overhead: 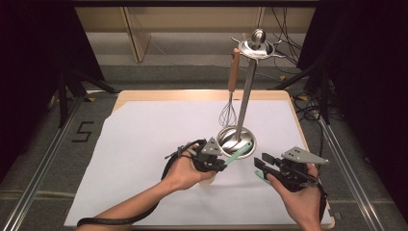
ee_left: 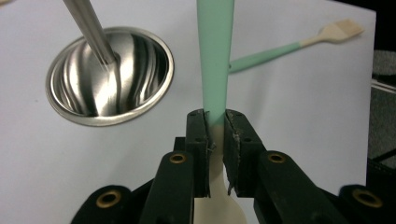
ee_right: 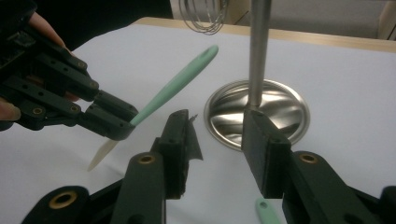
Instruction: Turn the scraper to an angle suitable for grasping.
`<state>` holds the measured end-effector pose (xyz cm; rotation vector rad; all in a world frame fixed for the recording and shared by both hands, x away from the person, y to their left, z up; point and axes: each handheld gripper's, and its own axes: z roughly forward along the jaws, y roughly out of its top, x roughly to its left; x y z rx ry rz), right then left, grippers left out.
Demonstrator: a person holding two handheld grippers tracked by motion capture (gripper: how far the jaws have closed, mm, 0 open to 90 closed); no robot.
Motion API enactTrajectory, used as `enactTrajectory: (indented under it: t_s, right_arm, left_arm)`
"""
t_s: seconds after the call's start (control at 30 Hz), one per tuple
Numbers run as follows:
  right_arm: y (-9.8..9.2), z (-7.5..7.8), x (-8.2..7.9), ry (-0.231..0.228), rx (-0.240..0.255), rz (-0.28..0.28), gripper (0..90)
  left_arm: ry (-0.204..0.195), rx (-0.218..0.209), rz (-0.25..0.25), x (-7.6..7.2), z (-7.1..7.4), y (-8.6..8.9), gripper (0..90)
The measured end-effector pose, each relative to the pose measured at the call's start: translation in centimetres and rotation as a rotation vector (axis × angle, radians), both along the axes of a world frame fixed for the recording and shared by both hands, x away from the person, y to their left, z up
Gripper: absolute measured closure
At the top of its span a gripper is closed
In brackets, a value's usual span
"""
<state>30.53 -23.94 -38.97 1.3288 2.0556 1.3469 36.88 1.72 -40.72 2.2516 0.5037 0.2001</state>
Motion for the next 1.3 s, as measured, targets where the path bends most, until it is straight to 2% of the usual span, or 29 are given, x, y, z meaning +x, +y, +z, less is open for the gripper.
enactTrajectory:
  t_s: [0.03,0.13,0.17,0.2,0.27,0.3,0.33,0.37,0.4,0.47,0.5,0.57,0.67,0.77,0.8,0.87,0.93,1.0,1.07,1.13,1.17,1.2,1.23,1.27,1.3]
  right_arm:
    - [0.1,-0.1,0.2,-0.021,-0.017,0.019,62.3]
    - [1.4,-0.1,0.4,-0.005,0.023,0.032,61.9]
    - [1.5,0.1,0.4,-0.005,0.001,0.032,61.7]
    - [1.7,0.0,0.6,-0.023,0.018,0.043,61.4]
    - [2.0,0.2,0.6,-0.02,0.029,0.045,60.9]
    - [2.2,0.3,1.0,-0.057,0.021,0.065,60.5]
    - [2.2,0.3,1.0,-0.057,0.021,0.065,60.5]
    - [2.7,0.4,0.9,-0.029,0.047,0.046,60.1]
    - [2.8,0.4,1.2,-0.044,0.037,0.06,60.1]
    - [2.9,0.4,1.3,-0.049,0.039,0.055,60.1]
    - [3.1,0.6,1.4,-0.044,0.061,0.058,60.1]
    - [3.2,0.7,1.5,-0.045,0.069,0.056,60.1]
    - [4.0,1.0,1.7,-0.047,0.08,0.06,60.9]
    - [4.3,1.1,1.8,-0.051,0.082,0.054,65.2]
    - [4.5,1.2,1.7,-0.04,0.096,0.049,66.5]
    - [4.3,1.3,1.9,-0.069,0.09,0.067,69.8]
    - [4.5,1.6,1.7,-0.043,0.119,0.063,73.1]
    - [4.5,1.6,1.8,-0.066,0.119,0.086,75.6]
    - [4.6,1.8,1.7,-0.054,0.119,0.091,76.8]
    - [4.6,1.7,1.7,-0.071,0.128,0.096,78.1]
    - [4.7,1.8,1.6,-0.055,0.137,0.091,78.7]
    - [4.7,1.9,1.5,-0.054,0.143,0.105,79.5]
    - [4.6,1.9,1.6,-0.072,0.127,0.115,80.4]
    - [4.6,2.0,1.6,-0.063,0.143,0.129,81.2]
    - [4.7,2.1,1.5,-0.073,0.131,0.133,81.5]
  left_arm:
    - [-0.004,-0.025,0.019,-0.1,0.1,0.0,79.8]
    - [-0.021,-0.055,0.033,-0.3,0.3,0.1,79.8]
    - [-0.025,-0.067,0.04,-0.4,0.3,0.1,79.8]
    - [-0.027,-0.064,0.035,-0.4,0.3,0.1,79.8]
    - [-0.03,-0.078,0.039,-0.5,0.3,0.1,79.8]
    - [-0.038,-0.081,0.042,-0.6,0.4,0.2,79.8]
    - [-0.043,-0.074,0.032,-0.6,0.5,0.2,79.8]
    - [-0.045,-0.089,0.038,-0.9,0.5,0.2,79.7]
    - [-0.048,-0.098,0.039,-0.9,0.5,0.2,79.7]
    - [-0.053,-0.098,0.039,-1.0,0.6,0.2,79.7]
    - [-0.054,-0.102,0.037,-1.1,0.6,0.2,79.7]
    - [-0.05,-0.097,0.038,-1.1,0.7,0.2,79.7]
    - [-0.056,-0.113,0.04,-1.4,0.7,0.2,79.6]
    - [-0.057,-0.116,0.043,-1.4,0.8,0.4,79.6]
    - [-0.052,-0.122,0.046,-1.4,0.8,0.4,79.6]
    - [-0.06,-0.125,0.048,-1.4,0.8,0.4,79.5]
    - [-0.065,-0.124,0.044,-1.5,0.8,0.4,79.5]
    - [-0.069,-0.124,0.041,-1.6,0.8,0.4,79.5]
    - [-0.068,-0.123,0.04,-1.6,0.9,0.4,79.6]
    - [-0.071,-0.126,0.04,-1.6,0.9,0.3,79.6]
    - [-0.075,-0.13,0.038,-1.6,0.9,0.3,79.6]
    - [-0.075,-0.134,0.036,-1.7,0.9,0.3,79.5]
    - [-0.078,-0.14,0.036,-1.7,0.9,0.3,79.5]
    - [-0.079,-0.144,0.035,-1.7,0.9,0.2,79.4]
    - [-0.081,-0.147,0.023,-1.6,1.0,0.3,79.2]
